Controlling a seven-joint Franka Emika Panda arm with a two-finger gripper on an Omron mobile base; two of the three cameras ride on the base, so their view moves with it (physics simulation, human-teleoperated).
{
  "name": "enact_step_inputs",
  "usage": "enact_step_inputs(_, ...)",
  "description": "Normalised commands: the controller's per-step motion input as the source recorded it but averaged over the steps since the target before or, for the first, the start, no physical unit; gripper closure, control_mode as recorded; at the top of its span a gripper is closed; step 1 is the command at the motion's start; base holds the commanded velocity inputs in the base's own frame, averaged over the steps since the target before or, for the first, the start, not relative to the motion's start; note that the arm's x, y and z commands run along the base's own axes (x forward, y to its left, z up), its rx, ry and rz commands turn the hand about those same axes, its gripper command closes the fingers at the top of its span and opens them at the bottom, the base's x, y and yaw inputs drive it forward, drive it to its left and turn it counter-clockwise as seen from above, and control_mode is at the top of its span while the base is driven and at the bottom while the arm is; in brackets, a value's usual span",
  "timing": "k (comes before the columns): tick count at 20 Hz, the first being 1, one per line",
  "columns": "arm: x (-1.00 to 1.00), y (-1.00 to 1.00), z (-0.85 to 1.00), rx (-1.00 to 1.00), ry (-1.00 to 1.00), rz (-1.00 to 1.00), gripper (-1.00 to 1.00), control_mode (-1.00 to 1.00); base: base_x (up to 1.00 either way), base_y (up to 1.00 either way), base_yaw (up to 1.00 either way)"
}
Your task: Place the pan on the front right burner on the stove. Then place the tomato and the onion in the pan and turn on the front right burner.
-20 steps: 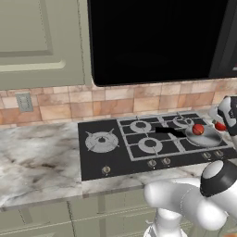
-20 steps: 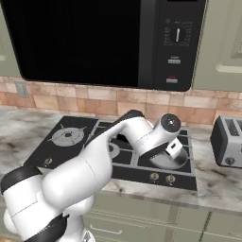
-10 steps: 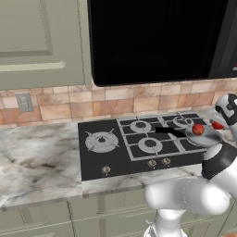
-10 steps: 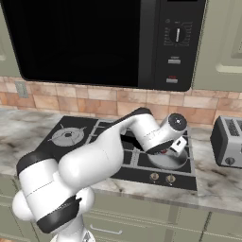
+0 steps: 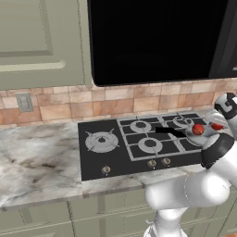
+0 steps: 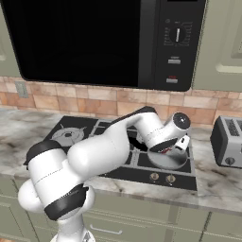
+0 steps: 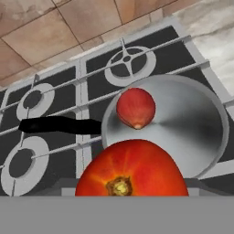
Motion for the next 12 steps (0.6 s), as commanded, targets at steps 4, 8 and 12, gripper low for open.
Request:
enact_step_inputs(4,0.00,-0.08,-0.20,-0.05,0.00,0.14,1.00,-1.00,0.00,0.00,0.00)
enact_step_inputs(8,0.00,-0.01,-0.19,-0.05,0.00,0.09,1.00,-1.00,0.00,0.00,0.00)
enact_step_inputs(12,0.00,0.00,-0.17,-0.05,0.00,0.10,1.00,-1.00,0.00,0.00,0.00)
